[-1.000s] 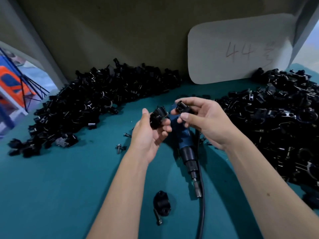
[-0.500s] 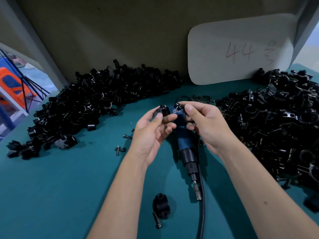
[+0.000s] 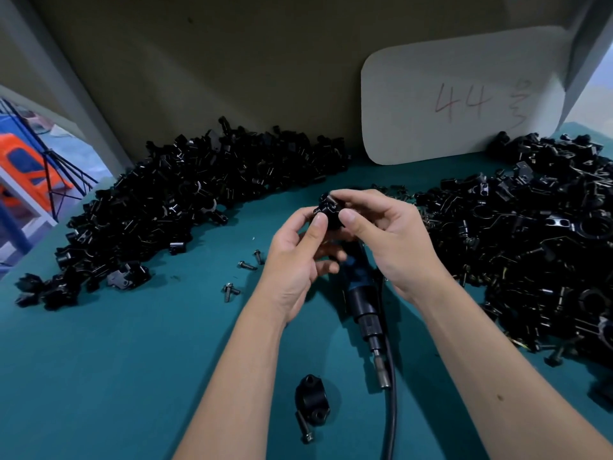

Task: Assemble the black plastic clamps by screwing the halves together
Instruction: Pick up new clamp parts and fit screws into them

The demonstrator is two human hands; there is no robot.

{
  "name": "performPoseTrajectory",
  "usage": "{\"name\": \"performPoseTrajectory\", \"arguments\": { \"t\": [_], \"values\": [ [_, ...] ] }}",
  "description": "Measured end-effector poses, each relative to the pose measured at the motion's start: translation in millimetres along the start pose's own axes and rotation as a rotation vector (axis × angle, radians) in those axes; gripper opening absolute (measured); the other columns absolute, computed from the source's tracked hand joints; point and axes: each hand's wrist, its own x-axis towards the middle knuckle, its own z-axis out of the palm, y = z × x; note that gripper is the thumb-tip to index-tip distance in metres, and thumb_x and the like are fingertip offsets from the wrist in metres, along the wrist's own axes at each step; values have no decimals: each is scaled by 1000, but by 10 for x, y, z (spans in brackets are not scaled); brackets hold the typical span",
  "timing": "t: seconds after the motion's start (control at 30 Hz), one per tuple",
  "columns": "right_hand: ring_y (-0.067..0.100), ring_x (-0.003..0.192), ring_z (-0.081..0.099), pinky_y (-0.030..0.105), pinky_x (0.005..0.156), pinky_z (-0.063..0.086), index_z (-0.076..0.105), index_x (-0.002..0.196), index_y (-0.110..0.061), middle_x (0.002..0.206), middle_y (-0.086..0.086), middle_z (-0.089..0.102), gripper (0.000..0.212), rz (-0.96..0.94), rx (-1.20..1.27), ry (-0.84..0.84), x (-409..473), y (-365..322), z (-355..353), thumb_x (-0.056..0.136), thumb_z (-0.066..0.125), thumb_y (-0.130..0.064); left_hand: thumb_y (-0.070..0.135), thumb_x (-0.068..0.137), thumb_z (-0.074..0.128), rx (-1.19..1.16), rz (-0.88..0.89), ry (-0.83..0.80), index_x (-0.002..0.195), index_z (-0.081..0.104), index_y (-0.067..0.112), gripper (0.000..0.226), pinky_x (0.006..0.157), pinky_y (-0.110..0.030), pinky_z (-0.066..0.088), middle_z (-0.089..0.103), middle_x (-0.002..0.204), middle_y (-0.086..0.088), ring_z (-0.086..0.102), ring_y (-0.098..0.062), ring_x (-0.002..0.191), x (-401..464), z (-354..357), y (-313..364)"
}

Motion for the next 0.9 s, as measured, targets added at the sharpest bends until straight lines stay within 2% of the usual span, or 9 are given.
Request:
{"name": "performPoseTrajectory", "arguments": {
  "t": [0.1,0.17,0.3,0.4,0.5,0.63,0.7,0.83,0.9],
  "values": [
    [20,99,71,36,81,60,79,115,-26,115,14,71,28,31,59,-5,-4,-9,3,95,71,-9,24,87,71,-42,64,77,113,74,12,29,70,-24,58,77,105,-4,73,-16,89,23,-8,-37],
    [19,96,70,33,77,59,79,115,-23,112,13,73,28,28,61,-1,-2,5,14,95,71,-4,14,83,73,-106,113,96,112,77,12,29,80,-26,59,77,110,-9,75,-19,99,42,-27,-51],
    [18,92,68,31,75,58,77,117,-17,108,13,72,27,23,15,-14,-8,29,62,95,72,-3,14,80,75,-108,126,129,104,83,19,26,78,-25,59,78,105,-5,75,-15,97,60,-99,-33],
    [15,88,72,31,73,59,78,110,-17,101,4,78,22,32,-32,55,-16,35,66,91,78,-8,18,80,76,-60,132,125,101,84,21,23,83,-29,60,79,108,-7,74,-19,103,46,-126,-18],
    [12,83,73,30,66,60,79,107,-13,95,1,79,17,31,-45,97,-26,41,76,90,80,-10,16,79,76,-64,120,142,100,84,19,23,85,-29,59,79,108,-9,75,-21,103,44,-125,-2],
    [13,88,72,30,59,60,79,108,-16,97,-3,78,17,8,-93,95,-32,47,96,91,79,-13,13,79,74,-97,86,134,101,83,17,24,81,-29,60,79,107,-8,75,-20,102,41,-139,6],
    [11,86,71,29,59,60,79,110,-16,97,-5,77,18,18,-86,70,-30,54,91,92,78,-13,12,79,73,-113,75,140,102,81,12,24,79,-29,61,79,105,-11,76,-20,98,37,-131,9],
    [9,90,71,27,64,60,77,118,-23,98,-11,77,28,27,-106,-29,-25,54,44,92,78,-12,10,82,71,-157,54,168,120,66,-11,44,80,-32,61,73,115,-24,74,-28,102,34,-114,18],
    [12,91,72,27,65,59,78,117,-24,98,-8,78,30,35,-112,-36,-18,47,23,89,80,-12,12,81,71,-157,46,172,120,65,-12,46,80,-32,61,71,117,-27,73,-29,101,29,-108,14]
  ]
}}
